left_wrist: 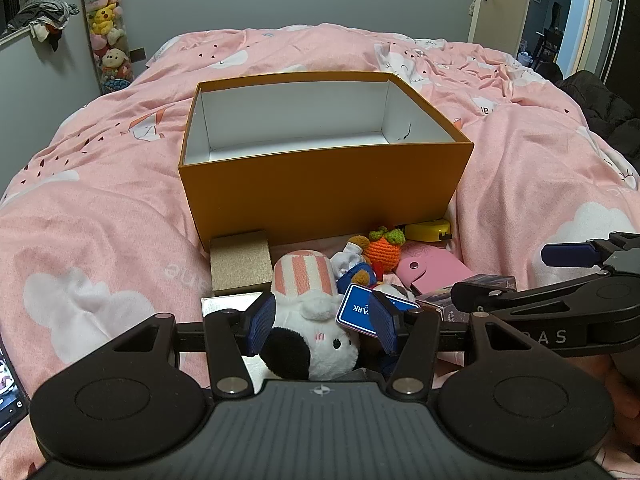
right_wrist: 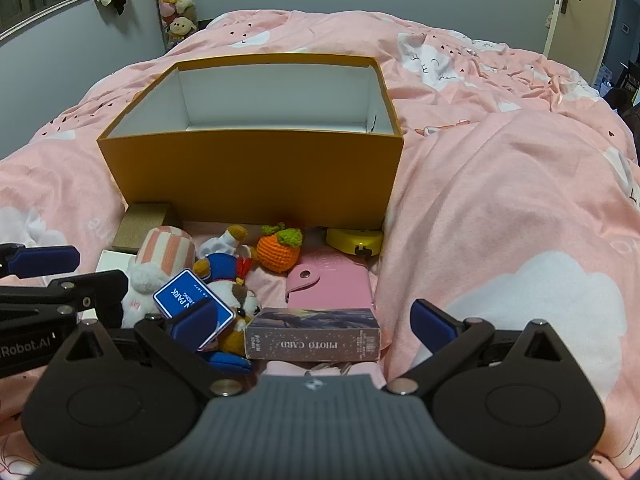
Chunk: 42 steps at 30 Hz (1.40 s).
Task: Organize objects
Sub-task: 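Move both grippers toward the white box and tan cube by the orange box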
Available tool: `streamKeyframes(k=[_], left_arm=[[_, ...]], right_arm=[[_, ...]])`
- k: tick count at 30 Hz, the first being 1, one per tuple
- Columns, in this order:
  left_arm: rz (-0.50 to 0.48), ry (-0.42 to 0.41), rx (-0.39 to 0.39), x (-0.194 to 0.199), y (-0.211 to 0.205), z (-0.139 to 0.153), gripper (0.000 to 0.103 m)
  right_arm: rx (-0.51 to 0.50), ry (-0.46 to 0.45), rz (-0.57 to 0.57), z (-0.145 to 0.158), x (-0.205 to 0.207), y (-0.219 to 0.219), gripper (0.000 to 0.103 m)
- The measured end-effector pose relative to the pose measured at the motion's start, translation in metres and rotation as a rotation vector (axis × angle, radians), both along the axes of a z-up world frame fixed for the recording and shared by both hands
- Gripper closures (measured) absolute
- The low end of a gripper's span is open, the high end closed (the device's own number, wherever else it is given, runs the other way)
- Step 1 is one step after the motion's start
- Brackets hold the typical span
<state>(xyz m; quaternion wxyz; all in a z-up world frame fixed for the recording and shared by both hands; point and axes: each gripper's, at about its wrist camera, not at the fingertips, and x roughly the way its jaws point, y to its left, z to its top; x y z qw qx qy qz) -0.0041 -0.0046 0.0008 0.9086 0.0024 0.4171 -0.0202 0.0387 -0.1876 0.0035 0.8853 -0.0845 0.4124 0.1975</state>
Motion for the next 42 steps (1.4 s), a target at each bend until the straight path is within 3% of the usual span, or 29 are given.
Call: streamKeyframes(k=[10,15,20,29,36,42], left_arm=[[0.004,0.001,-0.016,-0.002,-0.002,0.002,0.04],[0.027,-0.015,-0.062,-0.001,0.023,0.01,0.051],[0.079,-0.019,-0.087,-0.002,0.052,0.019,0.059],[0.118,-0.017,-0.096,0.003,0.082,0.012,0.063],[0.16,0.084,-0.1,0.019,0.091,-0.012,0.063],[0.225,0.118,-0.134,0.037,0.104,-0.02,0.063]], right_arm=[[-0.008,0.0,0.03,-0.001,-0.001,0.006,0.001],[-0.003,-0.043,0.093,0.005,-0.004,0.014,0.004],[0.003,-0.026,0.157,0.009,-0.002,0.023,0.028],[0.041,0.075,0.35,0.011,0.008,0.063,0.061],[0.085,0.149,0.403,0.009,0.034,0.106,0.06],[0.142,0.205,0.385,-0.002,0.064,0.133,0.06]])
